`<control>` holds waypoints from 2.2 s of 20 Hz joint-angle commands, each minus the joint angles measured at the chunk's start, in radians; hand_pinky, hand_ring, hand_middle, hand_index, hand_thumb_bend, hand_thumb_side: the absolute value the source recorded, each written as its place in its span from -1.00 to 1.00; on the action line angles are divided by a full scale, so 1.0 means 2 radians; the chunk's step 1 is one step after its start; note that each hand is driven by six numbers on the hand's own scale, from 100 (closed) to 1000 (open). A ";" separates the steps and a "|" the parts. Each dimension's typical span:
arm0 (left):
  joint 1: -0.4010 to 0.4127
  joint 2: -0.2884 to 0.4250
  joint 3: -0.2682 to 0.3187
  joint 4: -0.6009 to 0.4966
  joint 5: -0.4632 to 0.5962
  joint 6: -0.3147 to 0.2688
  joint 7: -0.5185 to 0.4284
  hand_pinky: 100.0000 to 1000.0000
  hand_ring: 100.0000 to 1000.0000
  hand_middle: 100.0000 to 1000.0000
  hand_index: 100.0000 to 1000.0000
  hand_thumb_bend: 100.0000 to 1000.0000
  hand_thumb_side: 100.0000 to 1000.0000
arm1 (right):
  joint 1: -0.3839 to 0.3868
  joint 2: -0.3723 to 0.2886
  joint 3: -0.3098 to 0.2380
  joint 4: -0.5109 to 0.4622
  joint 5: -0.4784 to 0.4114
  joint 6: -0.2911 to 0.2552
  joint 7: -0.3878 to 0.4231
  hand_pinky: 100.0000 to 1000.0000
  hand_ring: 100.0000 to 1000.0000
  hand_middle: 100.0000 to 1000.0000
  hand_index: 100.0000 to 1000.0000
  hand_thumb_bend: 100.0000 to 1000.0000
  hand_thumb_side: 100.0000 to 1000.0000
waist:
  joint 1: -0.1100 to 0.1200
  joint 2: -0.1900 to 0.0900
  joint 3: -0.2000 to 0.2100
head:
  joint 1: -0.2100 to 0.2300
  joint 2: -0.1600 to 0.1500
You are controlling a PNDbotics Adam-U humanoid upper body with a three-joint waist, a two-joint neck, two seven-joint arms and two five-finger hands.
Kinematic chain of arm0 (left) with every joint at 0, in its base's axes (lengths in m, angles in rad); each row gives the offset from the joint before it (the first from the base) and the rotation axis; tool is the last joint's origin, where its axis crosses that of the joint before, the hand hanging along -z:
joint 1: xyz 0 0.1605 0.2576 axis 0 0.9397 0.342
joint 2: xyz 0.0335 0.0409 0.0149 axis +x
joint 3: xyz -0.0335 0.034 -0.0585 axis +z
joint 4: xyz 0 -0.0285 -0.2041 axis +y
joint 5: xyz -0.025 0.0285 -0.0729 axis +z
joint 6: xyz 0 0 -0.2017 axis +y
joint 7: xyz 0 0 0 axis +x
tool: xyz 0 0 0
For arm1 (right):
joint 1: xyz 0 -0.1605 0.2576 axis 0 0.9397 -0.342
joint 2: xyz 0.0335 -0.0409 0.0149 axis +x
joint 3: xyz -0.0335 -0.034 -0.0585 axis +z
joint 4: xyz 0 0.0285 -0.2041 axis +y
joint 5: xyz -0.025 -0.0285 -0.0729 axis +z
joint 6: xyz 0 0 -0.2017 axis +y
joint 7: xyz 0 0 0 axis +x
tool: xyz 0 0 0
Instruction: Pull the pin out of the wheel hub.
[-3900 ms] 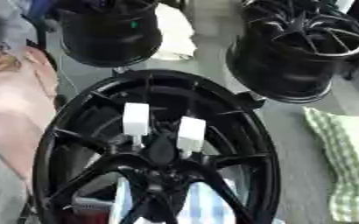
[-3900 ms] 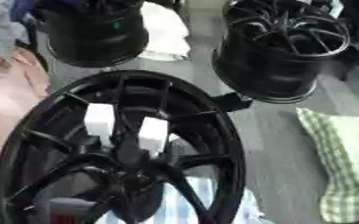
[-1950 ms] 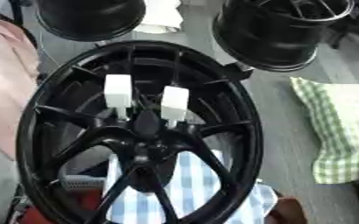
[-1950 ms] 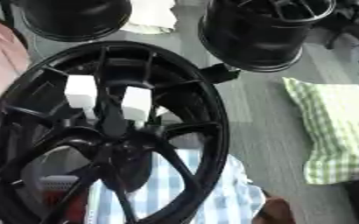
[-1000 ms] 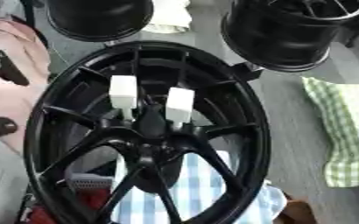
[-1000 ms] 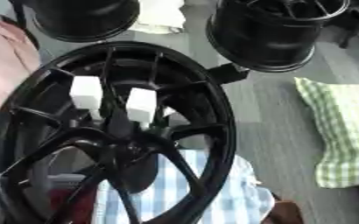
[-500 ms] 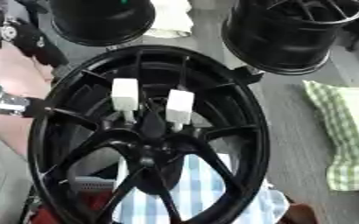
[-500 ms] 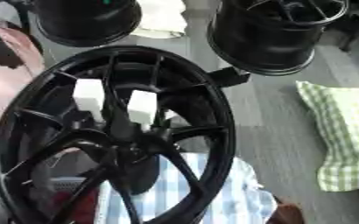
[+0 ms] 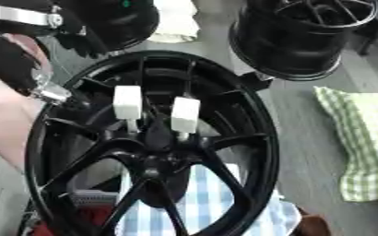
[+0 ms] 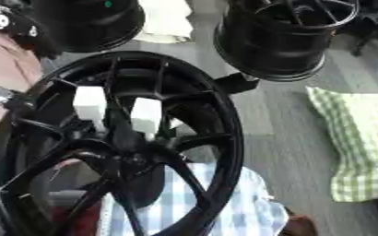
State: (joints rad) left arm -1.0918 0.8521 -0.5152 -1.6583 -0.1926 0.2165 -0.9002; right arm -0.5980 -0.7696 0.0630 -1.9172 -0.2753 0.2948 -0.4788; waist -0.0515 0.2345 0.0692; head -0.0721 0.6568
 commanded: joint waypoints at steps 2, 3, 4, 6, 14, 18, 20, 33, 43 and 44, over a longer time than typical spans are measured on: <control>-0.021 -0.013 -0.005 0.017 -0.004 0.003 -0.003 0.76 0.68 0.52 0.76 0.24 -0.12 | -0.010 -0.009 -0.002 0.000 0.003 -0.002 0.001 0.56 0.36 0.13 0.33 -1.00 -0.06 | 0.001 -0.008 -0.002 | 0.004 -0.007; -0.023 -0.016 -0.008 0.021 -0.006 0.003 -0.003 0.76 0.68 0.52 0.76 0.24 -0.12 | -0.011 -0.009 -0.002 0.000 0.003 -0.002 0.001 0.56 0.36 0.13 0.33 -1.00 -0.06 | 0.001 -0.007 -0.003 | 0.005 -0.007; -0.025 -0.020 -0.009 0.025 -0.009 0.002 -0.003 0.76 0.69 0.51 0.76 0.24 -0.11 | -0.011 -0.008 -0.002 0.000 0.002 -0.002 0.000 0.56 0.36 0.13 0.33 -1.00 -0.05 | 0.001 -0.006 -0.003 | 0.006 -0.007; -0.028 -0.027 -0.012 0.034 -0.016 0.002 -0.003 0.77 0.69 0.52 0.76 0.24 -0.12 | -0.012 -0.007 -0.002 0.001 0.001 -0.002 0.000 0.55 0.36 0.13 0.33 -1.00 -0.04 | 0.002 -0.005 -0.003 | 0.008 -0.006; -0.034 -0.047 -0.021 0.058 -0.044 0.009 -0.003 0.78 0.72 0.56 0.79 0.26 -0.13 | -0.016 -0.004 -0.002 0.004 -0.002 -0.004 -0.002 0.55 0.35 0.13 0.32 -1.00 -0.02 | 0.002 0.000 -0.006 | 0.010 -0.008; -0.033 -0.054 -0.024 0.068 -0.051 0.008 -0.003 0.78 0.72 0.56 0.79 0.27 -0.13 | -0.017 -0.003 -0.003 0.006 -0.003 -0.005 -0.004 0.55 0.35 0.12 0.32 -1.00 -0.01 | 0.002 0.002 -0.007 | 0.012 -0.007; -0.033 -0.057 -0.026 0.072 -0.055 0.008 -0.003 0.77 0.71 0.56 0.78 0.26 -0.13 | -0.018 -0.002 -0.003 0.006 -0.004 -0.005 -0.004 0.55 0.35 0.12 0.32 -1.00 -0.01 | 0.002 0.003 -0.008 | 0.013 -0.008; -0.030 -0.067 -0.035 0.093 -0.077 0.003 -0.003 0.64 0.54 0.35 0.62 0.24 -0.12 | -0.020 0.001 -0.005 0.011 -0.007 -0.007 -0.011 0.55 0.35 0.12 0.32 -1.00 0.02 | 0.002 0.009 -0.010 | 0.018 -0.004; -0.027 -0.070 -0.040 0.096 -0.074 -0.003 -0.003 0.56 0.40 0.16 0.52 0.16 -0.15 | -0.021 0.003 -0.006 0.014 -0.009 -0.007 -0.018 0.55 0.35 0.12 0.32 -1.00 0.02 | 0.003 0.007 -0.010 | 0.024 -0.002; -0.026 -0.071 -0.041 0.097 -0.074 -0.003 -0.003 0.56 0.40 0.16 0.52 0.16 -0.16 | -0.021 0.003 -0.006 0.013 -0.009 -0.008 -0.019 0.55 0.35 0.12 0.32 -1.00 0.02 | 0.003 0.007 -0.010 | 0.024 -0.002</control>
State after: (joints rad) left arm -1.1280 0.7033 -0.6005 -1.4611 -0.3442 0.2096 -0.9030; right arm -0.6242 -0.7441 0.0671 -1.8853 -0.2905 0.2813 -0.5116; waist -0.0483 0.2680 0.0497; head -0.0276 0.6567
